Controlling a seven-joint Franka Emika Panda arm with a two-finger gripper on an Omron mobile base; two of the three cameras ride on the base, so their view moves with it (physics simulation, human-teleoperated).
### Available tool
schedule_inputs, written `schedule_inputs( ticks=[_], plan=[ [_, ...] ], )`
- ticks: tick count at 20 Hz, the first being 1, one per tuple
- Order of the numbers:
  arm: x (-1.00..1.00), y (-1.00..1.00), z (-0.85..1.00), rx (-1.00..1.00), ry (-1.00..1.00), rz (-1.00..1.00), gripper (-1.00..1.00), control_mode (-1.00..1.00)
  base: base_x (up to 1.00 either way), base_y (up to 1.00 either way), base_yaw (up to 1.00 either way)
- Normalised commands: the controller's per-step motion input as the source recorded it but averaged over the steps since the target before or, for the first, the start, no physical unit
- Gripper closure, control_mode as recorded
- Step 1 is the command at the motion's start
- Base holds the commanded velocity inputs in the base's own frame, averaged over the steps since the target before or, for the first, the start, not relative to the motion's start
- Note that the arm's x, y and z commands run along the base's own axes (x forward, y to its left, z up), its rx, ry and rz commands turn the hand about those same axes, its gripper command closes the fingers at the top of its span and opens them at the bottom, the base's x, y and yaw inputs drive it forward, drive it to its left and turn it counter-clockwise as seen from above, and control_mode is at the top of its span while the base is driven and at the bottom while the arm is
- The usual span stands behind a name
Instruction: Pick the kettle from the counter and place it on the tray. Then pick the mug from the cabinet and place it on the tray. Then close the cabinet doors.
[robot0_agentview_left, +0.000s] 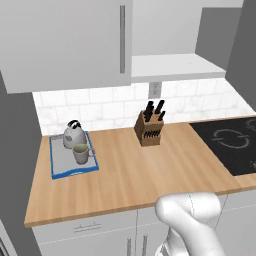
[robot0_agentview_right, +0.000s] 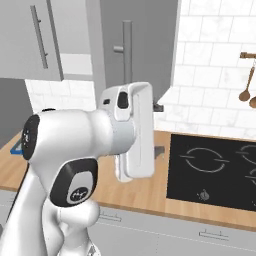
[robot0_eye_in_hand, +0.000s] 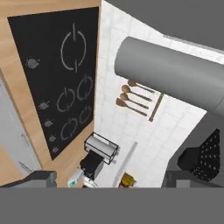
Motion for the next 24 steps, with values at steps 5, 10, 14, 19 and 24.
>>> schedule_inputs(
  ticks=[5, 10, 14, 19, 24],
  plan=[
    [0.33, 0.78, -0.05, -0.1, 0.0, 0.04, -1.0, -1.0, 0.0, 0.0, 0.0],
    [0.5, 0.78, 0.0, -0.03, 0.0, 0.06, -1.0, -1.0, 0.0, 0.0, 0.0],
    [0.63, 0.78, 0.0, 0.0, 0.0, 0.08, -1.0, -1.0, 0.0, 0.0, 0.0],
    [0.6, 0.82, 0.0, 0.0, 0.0, 0.11, -1.0, -1.0, 0.0, 0.0, 0.0],
    [0.61, 0.79, 0.02, 0.0, 0.0, 0.12, -1.0, -1.0, 0.0, 0.0, 0.0]
  ],
)
